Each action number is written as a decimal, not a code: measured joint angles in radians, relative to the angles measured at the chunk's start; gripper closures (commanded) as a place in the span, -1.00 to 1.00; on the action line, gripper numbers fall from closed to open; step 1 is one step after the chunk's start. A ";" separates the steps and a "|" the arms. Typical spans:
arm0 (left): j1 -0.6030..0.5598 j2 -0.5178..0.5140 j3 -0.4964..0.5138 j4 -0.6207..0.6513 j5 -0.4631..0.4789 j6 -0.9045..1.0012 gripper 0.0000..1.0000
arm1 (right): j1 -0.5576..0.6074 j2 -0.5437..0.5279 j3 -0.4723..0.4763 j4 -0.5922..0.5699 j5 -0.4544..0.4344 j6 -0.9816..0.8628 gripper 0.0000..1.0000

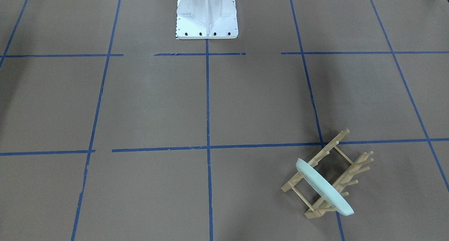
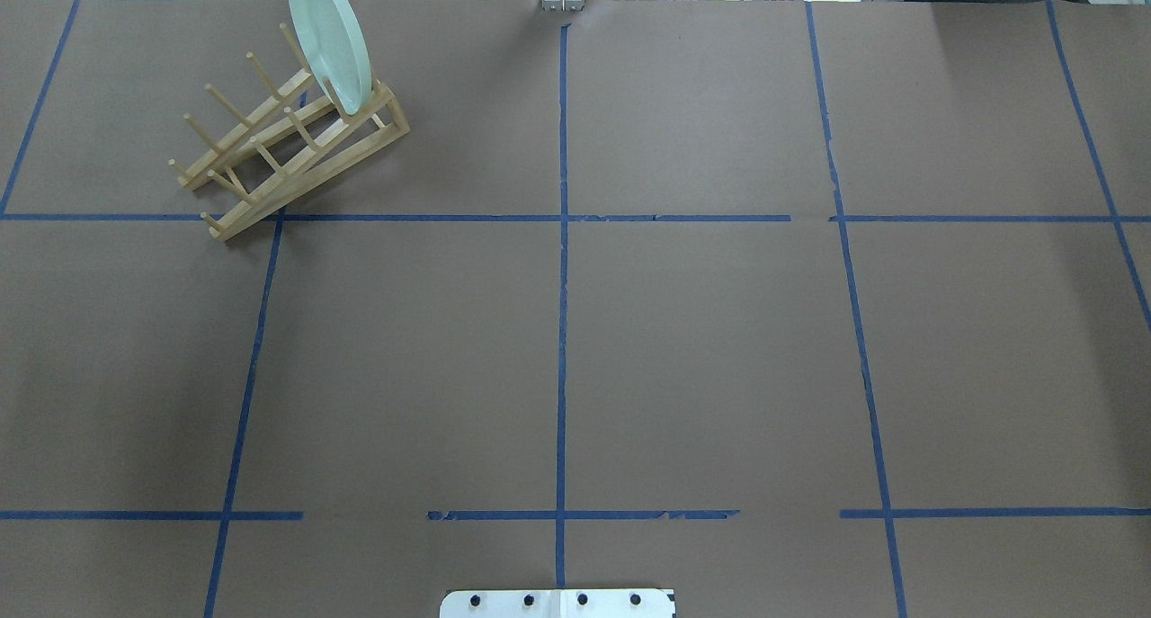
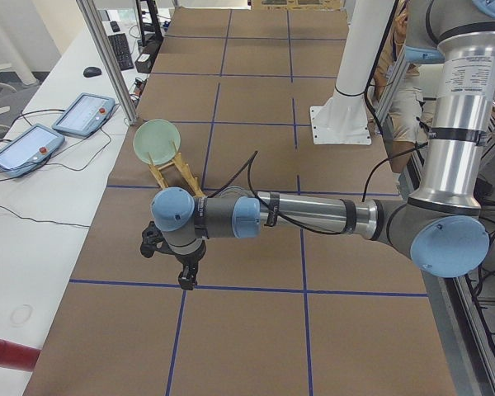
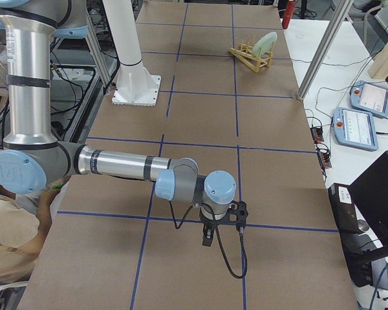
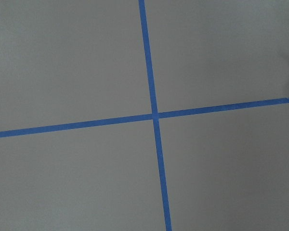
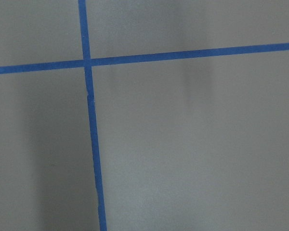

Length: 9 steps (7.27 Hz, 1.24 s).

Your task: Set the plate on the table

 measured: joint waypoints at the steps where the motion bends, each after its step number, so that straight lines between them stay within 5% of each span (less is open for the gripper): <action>1: 0.000 0.003 -0.009 0.008 0.003 -0.002 -1.00 | 0.000 0.000 0.000 0.000 0.000 0.000 -1.00; 6: 0.002 0.042 -0.044 -0.066 -0.018 -0.007 -1.00 | 0.000 0.000 0.000 0.000 0.000 0.000 -1.00; 9: 0.042 -0.027 -0.041 -0.239 -0.267 -0.404 -0.86 | 0.000 0.001 0.000 0.000 0.000 0.000 -1.00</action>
